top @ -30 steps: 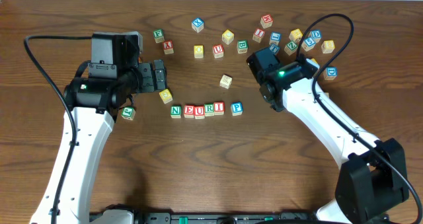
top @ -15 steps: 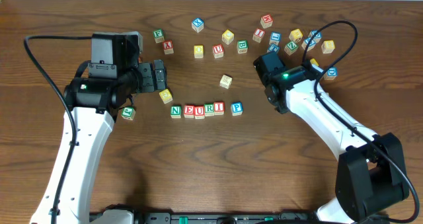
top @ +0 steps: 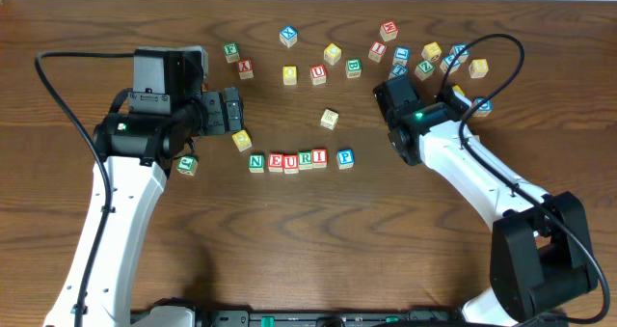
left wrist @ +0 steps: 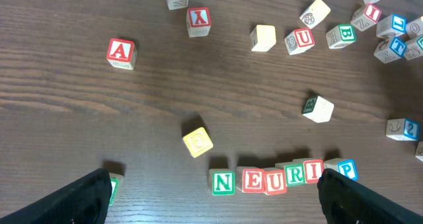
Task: Spell out NEURIPS
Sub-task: 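Raise the right gripper and move it back toward the yellow S block, then lower the open right gripper around the yellow S block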
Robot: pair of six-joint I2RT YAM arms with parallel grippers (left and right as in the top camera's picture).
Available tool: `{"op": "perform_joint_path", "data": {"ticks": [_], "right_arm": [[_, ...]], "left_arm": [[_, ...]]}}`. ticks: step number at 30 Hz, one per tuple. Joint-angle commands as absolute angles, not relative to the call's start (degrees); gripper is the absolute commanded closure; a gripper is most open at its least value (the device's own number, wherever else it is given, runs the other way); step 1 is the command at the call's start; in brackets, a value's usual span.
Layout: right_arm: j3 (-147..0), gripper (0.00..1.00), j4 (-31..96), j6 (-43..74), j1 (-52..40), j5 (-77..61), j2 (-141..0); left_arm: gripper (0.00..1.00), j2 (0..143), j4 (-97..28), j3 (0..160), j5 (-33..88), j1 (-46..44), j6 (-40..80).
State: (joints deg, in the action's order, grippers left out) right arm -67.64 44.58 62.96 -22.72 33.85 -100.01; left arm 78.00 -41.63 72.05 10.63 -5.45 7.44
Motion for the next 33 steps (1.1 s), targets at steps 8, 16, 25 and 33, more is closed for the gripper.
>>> {"op": "perform_joint_path", "data": {"ticks": [8, 16, 25, 33], "right_arm": [[-67.3, 0.40, 43.2, 60.6, -20.4, 32.9, -103.4], [-67.3, 0.42, 42.3, 60.6, -20.2, 32.2, -106.1], [-67.3, 0.42, 42.0, 60.6, -20.1, 32.2, -106.2], [-67.3, 0.42, 41.8, 60.8, -20.1, 31.9, -107.7]], "left_arm": [[0.02, 77.5, -41.6, 73.4, 11.0, -5.4, 7.1], [0.02, 77.5, -41.6, 73.4, 11.0, -5.4, 7.1], [0.02, 77.5, -41.6, 73.4, 11.0, -5.4, 7.1], [0.02, 77.5, -41.6, 73.4, 11.0, -5.4, 7.1]]}}
